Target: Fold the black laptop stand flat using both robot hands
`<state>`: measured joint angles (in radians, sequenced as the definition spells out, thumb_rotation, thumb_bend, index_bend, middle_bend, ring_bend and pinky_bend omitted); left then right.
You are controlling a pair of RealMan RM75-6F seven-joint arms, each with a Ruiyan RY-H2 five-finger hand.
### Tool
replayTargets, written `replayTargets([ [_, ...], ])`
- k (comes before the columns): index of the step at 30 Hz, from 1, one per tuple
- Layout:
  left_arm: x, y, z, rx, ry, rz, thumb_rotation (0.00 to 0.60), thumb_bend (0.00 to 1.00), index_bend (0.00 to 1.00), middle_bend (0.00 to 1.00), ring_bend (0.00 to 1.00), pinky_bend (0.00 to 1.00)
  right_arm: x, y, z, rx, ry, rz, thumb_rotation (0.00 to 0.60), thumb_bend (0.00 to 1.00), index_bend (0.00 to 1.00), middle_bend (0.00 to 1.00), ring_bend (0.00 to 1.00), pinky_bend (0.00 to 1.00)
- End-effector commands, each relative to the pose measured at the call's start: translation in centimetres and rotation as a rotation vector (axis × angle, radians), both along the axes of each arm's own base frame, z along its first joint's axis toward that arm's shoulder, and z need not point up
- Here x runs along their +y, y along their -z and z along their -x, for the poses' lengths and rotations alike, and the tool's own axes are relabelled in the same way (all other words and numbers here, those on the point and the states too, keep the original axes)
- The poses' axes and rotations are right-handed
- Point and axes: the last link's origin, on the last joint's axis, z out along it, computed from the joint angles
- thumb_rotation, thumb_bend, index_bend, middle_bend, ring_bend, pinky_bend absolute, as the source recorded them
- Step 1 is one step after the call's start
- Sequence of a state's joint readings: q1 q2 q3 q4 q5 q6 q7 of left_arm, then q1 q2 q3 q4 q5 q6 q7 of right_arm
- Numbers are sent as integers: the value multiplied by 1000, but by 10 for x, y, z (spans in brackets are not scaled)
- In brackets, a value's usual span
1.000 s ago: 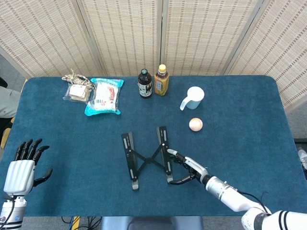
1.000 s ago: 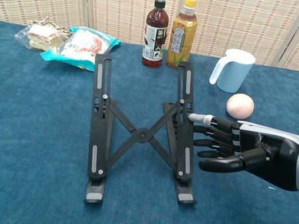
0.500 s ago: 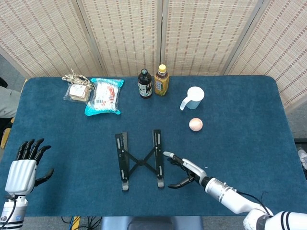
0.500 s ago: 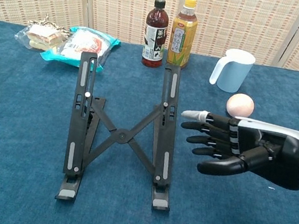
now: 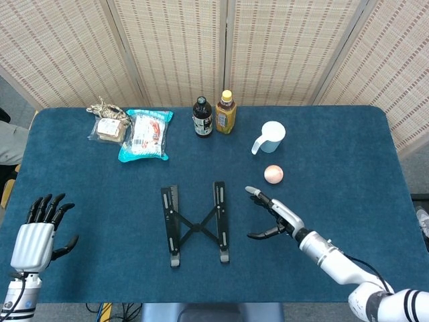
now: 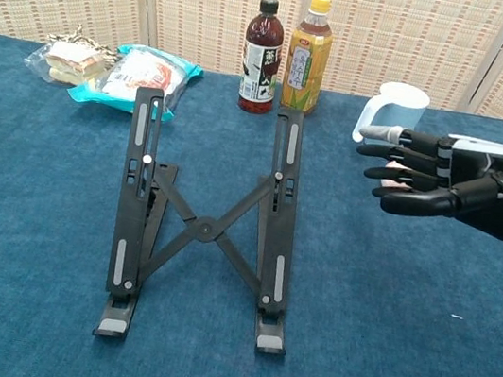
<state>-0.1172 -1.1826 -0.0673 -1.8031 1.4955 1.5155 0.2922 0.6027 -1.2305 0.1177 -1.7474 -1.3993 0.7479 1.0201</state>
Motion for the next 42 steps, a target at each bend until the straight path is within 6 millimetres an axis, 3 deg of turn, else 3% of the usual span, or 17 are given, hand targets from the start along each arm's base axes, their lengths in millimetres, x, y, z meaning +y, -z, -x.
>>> replayTargets([
  [1, -1, -1, 0, 0, -2, -2, 600, 217, 218, 97, 33, 19, -14, 6, -8, -3, -9, -5, 600, 49, 0, 0, 0, 0],
  [9, -5, -3, 1, 3, -9, -6, 600, 217, 218, 96, 33, 20, -44, 31, -32, -21, -34, -23, 600, 20, 0, 6, 0, 0],
  [14, -6, -5, 1, 6, -11, -10, 600, 217, 218, 96, 33, 20, -56, 44, -47, -63, -35, -18, 600, 0, 0, 64, 0, 0],
  [21, -8, -6, 2, 7, -16, -14, 600, 217, 218, 96, 33, 20, -62, 51, -57, -151, 3, 6, 600, 0, 0, 185, 73, 130],
  [25, -8, -7, 2, 8, -15, -14, 600, 217, 218, 96, 33, 20, -57, 46, -60, -202, 1, -3, 600, 0, 0, 200, 100, 173],
  [34, -5, -4, -3, 9, -2, 1, 600, 217, 218, 96, 33, 20, -34, 22, -61, -313, -56, -56, 600, 0, 0, 200, 100, 174],
  [42, -4, -3, -5, 11, 0, 5, 600, 217, 218, 96, 33, 20, -1, 2, -66, -367, -161, -138, 600, 0, 0, 187, 100, 174],
])
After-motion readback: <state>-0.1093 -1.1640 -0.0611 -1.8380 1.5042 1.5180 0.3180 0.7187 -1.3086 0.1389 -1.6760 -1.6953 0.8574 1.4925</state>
